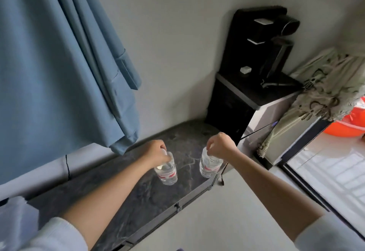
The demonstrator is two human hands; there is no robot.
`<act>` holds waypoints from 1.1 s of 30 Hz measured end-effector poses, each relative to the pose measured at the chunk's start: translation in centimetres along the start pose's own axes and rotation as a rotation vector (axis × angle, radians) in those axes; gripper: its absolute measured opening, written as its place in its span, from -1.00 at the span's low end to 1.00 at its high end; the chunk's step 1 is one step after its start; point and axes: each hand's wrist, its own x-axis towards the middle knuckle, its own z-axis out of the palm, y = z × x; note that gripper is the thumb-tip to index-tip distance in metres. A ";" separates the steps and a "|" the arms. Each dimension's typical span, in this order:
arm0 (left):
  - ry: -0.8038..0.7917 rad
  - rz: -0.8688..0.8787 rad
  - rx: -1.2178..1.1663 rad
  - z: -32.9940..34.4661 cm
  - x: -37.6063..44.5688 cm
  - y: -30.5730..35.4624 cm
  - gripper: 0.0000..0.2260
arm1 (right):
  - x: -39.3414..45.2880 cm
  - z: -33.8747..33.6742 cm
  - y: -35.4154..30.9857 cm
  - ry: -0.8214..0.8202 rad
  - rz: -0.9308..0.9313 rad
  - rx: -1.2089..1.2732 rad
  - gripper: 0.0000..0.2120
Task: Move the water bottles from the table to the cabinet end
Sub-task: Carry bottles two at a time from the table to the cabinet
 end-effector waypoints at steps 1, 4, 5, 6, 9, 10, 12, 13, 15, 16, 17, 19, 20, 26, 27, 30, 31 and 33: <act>-0.007 -0.008 -0.011 -0.2 1.5 0.7 -0.79 | 1.6 -0.5 0.1 0.003 -0.001 0.003 -0.79; -0.013 -0.018 -0.018 -0.6 6.4 2.0 -0.92 | 6.8 -1.8 0.2 -0.005 -0.028 -0.007 -0.79; -0.014 -0.015 -0.024 -0.6 8.1 2.3 -0.89 | 8.3 -2.2 0.1 -0.004 -0.032 -0.001 -0.79; -0.023 -0.016 -0.018 -0.8 9.7 2.6 -0.88 | 9.9 -2.4 0.2 -0.007 -0.026 0.006 -0.78; -0.044 -0.024 0.000 -1.0 13.8 2.9 -0.85 | 13.8 -2.7 0.1 -0.049 -0.008 -0.001 -0.78; -0.044 -0.028 0.001 -1.1 15.2 2.9 -0.81 | 15.4 -2.6 0.1 -0.064 -0.005 -0.014 -0.78; -0.042 -0.046 0.000 -1.0 18.0 2.8 -0.79 | 18.2 -2.3 0.3 -0.098 0.002 -0.040 -0.76; -0.044 -0.052 0.007 -0.9 19.0 2.8 -0.78 | 19.2 -2.1 0.4 -0.117 0.001 -0.054 -0.74; -0.060 -0.068 0.041 -0.5 20.9 2.8 -0.77 | 21.6 -1.4 0.8 -0.148 0.002 -0.084 -0.74; -0.068 -0.078 0.055 -0.3 21.7 2.8 -0.76 | 22.6 -1.0 1.0 -0.160 0.001 -0.089 -0.74; -0.073 -0.089 0.058 -0.1 22.5 2.8 -0.76 | 23.6 -0.7 1.2 -0.176 -0.010 -0.092 -0.74; -0.071 -0.132 0.047 0.5 24.7 2.8 -0.76 | 26.3 0.0 1.7 -0.243 -0.037 -0.106 -0.73; -0.066 -0.152 0.042 0.7 25.6 2.8 -0.76 | 27.5 0.3 1.8 -0.281 -0.052 -0.117 -0.72; -0.071 -0.311 -0.036 3.4 31.5 3.1 -0.78 | 34.9 2.3 2.9 -0.420 -0.211 -0.158 -0.67; -0.068 -0.346 -0.049 4.0 32.4 3.1 -0.80 | 36.1 2.7 3.0 -0.439 -0.239 -0.164 -0.67; -0.023 -0.454 -0.101 6.3 35.1 3.0 -0.86 | 39.3 4.2 3.7 -0.499 -0.317 -0.188 -0.70; -0.012 -0.482 -0.116 7.1 35.9 2.8 -0.87 | 40.0 4.7 4.0 -0.506 -0.338 -0.193 -0.71; 0.011 -0.526 -0.142 8.7 37.5 2.5 -0.91 | 41.8 5.8 4.6 -0.508 -0.344 -0.156 -0.71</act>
